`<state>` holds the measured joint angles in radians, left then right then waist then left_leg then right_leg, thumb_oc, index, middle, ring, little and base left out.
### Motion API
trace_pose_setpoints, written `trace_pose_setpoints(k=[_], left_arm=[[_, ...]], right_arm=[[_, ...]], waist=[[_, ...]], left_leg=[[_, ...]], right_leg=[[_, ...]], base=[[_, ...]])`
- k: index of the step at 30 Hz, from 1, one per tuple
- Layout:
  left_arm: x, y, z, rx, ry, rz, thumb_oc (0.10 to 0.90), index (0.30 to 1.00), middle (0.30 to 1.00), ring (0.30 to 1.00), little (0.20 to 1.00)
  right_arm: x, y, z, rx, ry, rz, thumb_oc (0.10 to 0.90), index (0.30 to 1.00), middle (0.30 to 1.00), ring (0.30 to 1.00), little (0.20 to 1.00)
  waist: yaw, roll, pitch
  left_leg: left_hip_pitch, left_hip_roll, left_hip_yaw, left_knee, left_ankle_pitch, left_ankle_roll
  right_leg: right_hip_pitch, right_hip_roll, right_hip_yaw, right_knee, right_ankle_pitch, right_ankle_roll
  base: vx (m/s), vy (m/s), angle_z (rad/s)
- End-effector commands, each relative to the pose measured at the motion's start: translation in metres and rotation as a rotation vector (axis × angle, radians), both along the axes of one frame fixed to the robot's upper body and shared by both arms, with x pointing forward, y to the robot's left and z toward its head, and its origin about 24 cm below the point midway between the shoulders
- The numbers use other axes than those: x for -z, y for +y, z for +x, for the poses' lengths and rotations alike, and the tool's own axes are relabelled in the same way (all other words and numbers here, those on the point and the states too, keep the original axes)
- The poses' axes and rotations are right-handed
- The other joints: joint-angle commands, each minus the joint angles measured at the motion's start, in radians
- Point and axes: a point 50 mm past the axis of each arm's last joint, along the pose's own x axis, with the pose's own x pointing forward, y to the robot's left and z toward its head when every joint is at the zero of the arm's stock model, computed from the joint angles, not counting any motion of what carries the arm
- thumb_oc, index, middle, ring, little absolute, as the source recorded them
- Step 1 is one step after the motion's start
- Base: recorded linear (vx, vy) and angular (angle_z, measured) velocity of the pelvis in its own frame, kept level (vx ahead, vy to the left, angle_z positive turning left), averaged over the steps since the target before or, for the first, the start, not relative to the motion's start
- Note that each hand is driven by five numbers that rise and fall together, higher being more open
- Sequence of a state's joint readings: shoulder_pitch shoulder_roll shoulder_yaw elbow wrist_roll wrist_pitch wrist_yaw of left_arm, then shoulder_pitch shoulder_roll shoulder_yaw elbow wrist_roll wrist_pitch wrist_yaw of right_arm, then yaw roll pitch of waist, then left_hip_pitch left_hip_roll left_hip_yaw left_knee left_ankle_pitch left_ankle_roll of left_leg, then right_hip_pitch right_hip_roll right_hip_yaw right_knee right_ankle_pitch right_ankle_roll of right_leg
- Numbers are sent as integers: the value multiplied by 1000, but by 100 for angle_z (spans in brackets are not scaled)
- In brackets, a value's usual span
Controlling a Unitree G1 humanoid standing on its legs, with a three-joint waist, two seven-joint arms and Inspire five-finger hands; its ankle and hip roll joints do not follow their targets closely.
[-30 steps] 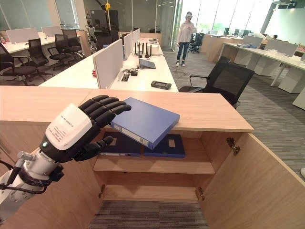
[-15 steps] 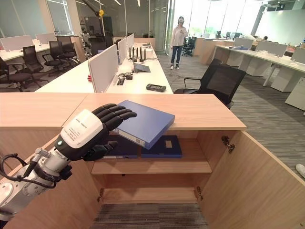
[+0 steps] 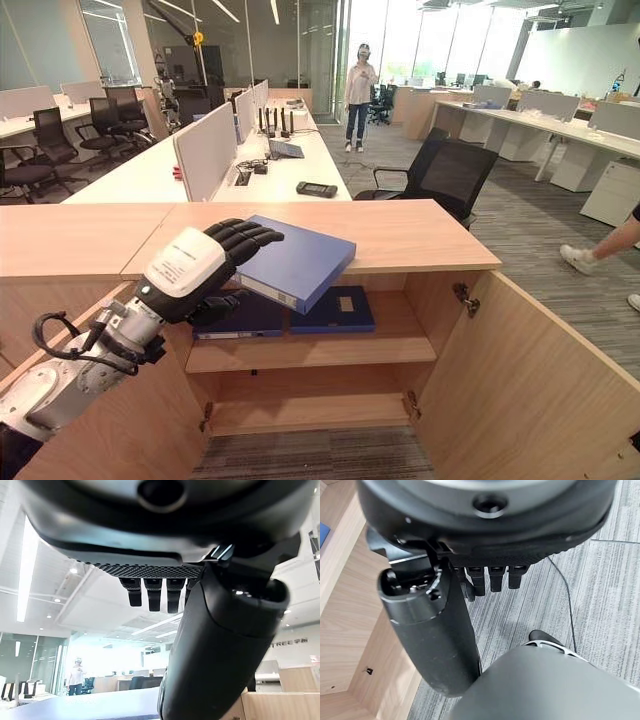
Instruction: Put the empty folder in the office cabinet
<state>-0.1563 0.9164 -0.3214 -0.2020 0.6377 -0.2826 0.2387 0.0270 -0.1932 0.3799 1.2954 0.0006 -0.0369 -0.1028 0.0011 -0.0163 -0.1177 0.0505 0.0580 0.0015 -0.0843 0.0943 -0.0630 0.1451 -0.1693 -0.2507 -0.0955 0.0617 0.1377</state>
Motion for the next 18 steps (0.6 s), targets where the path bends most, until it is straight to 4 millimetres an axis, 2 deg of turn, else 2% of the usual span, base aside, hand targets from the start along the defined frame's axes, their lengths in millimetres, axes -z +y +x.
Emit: trace_pose_setpoints(k=[1,18], left_arm=[[-65,-7,22,8,-312,-99,800,900,900,900,900],[-46,-6,44,-57,-218,-56,800,900,900,900,900]], right_arm=[[2,23,12,-101,-7,30,800,900,900,900,900],[2,17,9,-100,10,11,800,900,900,900,900]], waist=[[-9,-14,27],[-24,-7,21]], left_leg=[[49,-73,-67,-3,-151,36],[53,-73,-55,-3,-153,38]], right_leg=[[-27,80,14,8,-46,-20],[-25,80,22,8,-46,-18]], base=[[0,0,0],[0,-1,-4]])
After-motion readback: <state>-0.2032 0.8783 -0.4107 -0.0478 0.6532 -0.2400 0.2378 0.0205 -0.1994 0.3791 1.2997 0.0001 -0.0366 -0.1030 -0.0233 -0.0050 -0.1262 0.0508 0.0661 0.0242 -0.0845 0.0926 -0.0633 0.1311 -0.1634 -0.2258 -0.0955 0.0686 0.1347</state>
